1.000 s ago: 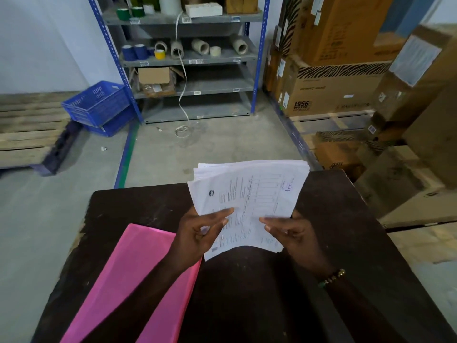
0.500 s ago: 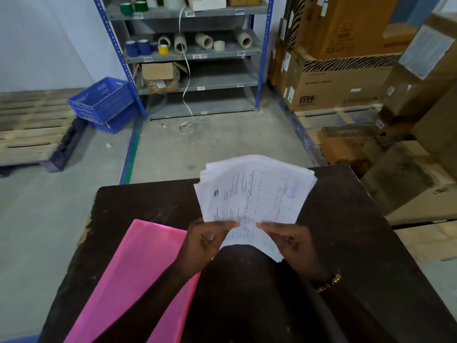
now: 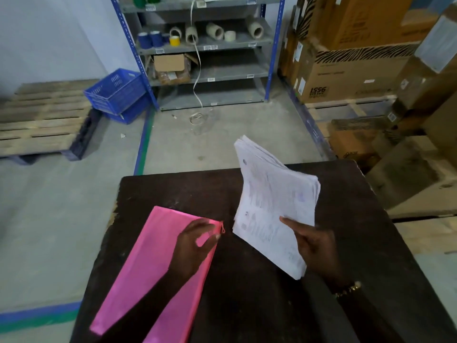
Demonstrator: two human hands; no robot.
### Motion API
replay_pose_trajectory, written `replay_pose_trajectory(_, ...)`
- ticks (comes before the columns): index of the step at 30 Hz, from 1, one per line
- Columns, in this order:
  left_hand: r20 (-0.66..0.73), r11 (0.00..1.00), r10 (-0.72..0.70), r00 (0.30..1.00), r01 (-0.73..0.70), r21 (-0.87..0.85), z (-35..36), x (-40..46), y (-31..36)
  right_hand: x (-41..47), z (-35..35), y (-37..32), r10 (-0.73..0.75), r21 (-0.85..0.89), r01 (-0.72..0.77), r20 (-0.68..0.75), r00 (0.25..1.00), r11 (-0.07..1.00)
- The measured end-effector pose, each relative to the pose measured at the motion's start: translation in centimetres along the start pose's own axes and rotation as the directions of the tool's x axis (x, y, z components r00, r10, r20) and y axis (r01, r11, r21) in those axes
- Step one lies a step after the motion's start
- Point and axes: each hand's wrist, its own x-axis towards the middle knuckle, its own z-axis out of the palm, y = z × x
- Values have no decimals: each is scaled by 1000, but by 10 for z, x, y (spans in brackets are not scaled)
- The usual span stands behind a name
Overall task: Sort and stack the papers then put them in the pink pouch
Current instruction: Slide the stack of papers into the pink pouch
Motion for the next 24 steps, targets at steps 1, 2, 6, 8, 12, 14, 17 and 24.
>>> replay_pose_trajectory(1, 49, 987, -131, 990, 125, 103, -5, -14, -5, -4, -7, -4, -7, -69, 7, 9, 1000, 998)
replay_pose_trajectory(2, 101, 957, -244, 965, 222, 189, -9, -27, -8, -8, -14, -9, -26, -128, 29, 26, 999, 991)
replay_pose_trajectory(6, 227, 818, -393, 891, 226, 529, -7, -58, -6, -19, -36, -31, -49, -235, 73, 106, 993, 969)
replay_pose_trajectory(8, 249, 796, -411, 877, 211, 567, -8, -62, 2, -24, -42, -40, -21, -231, 38, 77, 997, 972)
replay_pose_trajectory(12, 251, 816, -371, 894, 185, 548, -12, -66, 0, -33, -54, -67, 52, -73, -55, -35, 998, 996)
replay_pose_trajectory(14, 220, 839, -374, 901, 227, 495, -14, -67, 0, -39, -56, -85, 129, 62, -125, -82, 988, 990)
replay_pose_trajectory(17, 159, 859, -417, 895, 331, 390, -21, -64, 1, -50, -56, -101, 250, 172, -227, -127, 960, 959)
replay_pose_trajectory(24, 105, 873, -473, 875, 449, 189, -31, -57, -12, -65, -50, -121, 368, 356, -305, -123, 922, 883)
